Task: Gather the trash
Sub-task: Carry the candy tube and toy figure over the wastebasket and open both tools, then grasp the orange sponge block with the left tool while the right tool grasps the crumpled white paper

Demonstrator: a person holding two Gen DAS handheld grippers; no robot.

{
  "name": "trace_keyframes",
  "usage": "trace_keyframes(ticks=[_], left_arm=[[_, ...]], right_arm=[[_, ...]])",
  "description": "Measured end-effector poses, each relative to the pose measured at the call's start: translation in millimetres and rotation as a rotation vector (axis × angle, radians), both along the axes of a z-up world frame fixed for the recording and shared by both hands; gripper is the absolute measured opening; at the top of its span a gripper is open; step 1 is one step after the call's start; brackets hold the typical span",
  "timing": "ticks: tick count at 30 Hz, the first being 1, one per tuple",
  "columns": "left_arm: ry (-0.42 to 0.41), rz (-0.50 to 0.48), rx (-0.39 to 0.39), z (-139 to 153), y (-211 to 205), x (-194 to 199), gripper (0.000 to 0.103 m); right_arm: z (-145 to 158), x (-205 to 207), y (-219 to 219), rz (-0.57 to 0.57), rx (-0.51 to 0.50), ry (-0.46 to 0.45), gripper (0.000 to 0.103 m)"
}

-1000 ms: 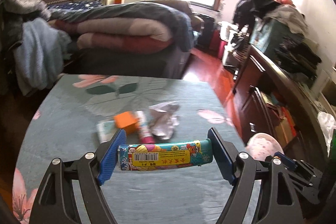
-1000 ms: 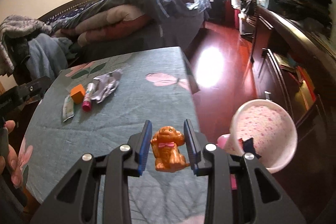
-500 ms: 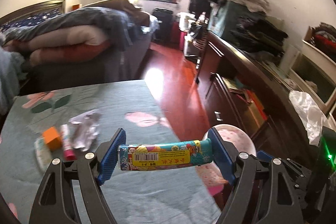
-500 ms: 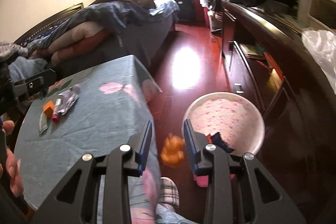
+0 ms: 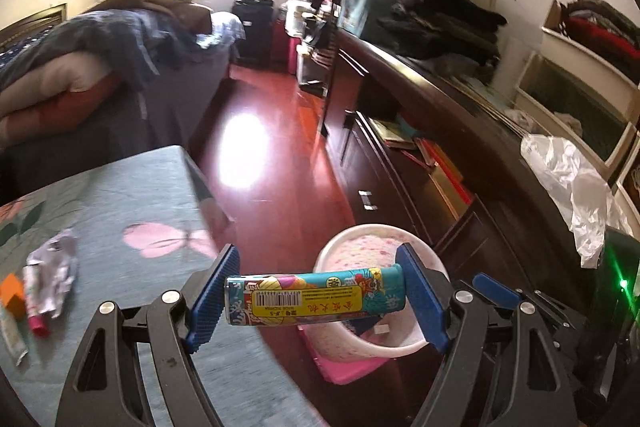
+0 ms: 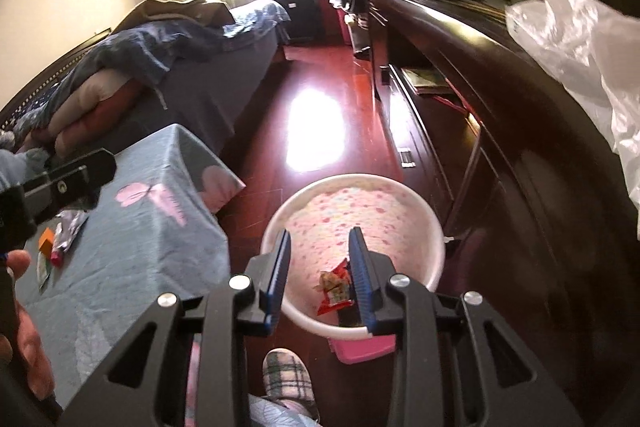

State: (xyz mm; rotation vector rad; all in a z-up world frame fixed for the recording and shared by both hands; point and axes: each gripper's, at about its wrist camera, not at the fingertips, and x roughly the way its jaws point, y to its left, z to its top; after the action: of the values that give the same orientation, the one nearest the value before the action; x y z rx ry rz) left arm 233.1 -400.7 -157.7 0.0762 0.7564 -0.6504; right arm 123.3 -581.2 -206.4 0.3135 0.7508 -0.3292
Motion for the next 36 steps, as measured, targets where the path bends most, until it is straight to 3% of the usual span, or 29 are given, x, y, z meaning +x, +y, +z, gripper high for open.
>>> trace_keyframes(ticks=[13, 18, 20, 22, 26, 32, 36], left_arm=[[0.037, -0.083, 0.046, -35.6, -60.4, 11.1, 0.080], [0.100, -0.132, 0.050, -56.7, -90.1, 24.2, 0.080], [0.121, -0.139, 0.059, -66.1, -101.5, 29.8, 0.083], [0.130, -0.141, 0.063, -73.4, -111.8, 34.4, 0.095], [0.146, -0.149, 0.073, -83.8, -125.8, 41.5, 0.099], [0.144, -0.134, 0.072, -80.6, -115.2, 42.1, 0.099], [0.123, -0.094, 0.068, -67.1, -91.5, 41.7, 0.099]], right_arm=[[-36.7, -8.5, -33.8, -0.064, 0.037, 0.038, 0.032], [-46.5, -16.3, -42.7, -0.095, 0.051, 0.046, 0.032], [-51.6, -18.5, -47.2, -0.103, 0.060, 0.054, 0.032], [-56.4, -18.5, -50.6, -0.111, 0.065, 0.063, 0.032], [-63.7, -17.3, -54.3, -0.118, 0.072, 0.075, 0.032], [-66.9, -9.8, -52.0, -0.107, 0.079, 0.086, 0.035], [-59.7, -4.7, -41.4, -0.085, 0.073, 0.075, 0.049]])
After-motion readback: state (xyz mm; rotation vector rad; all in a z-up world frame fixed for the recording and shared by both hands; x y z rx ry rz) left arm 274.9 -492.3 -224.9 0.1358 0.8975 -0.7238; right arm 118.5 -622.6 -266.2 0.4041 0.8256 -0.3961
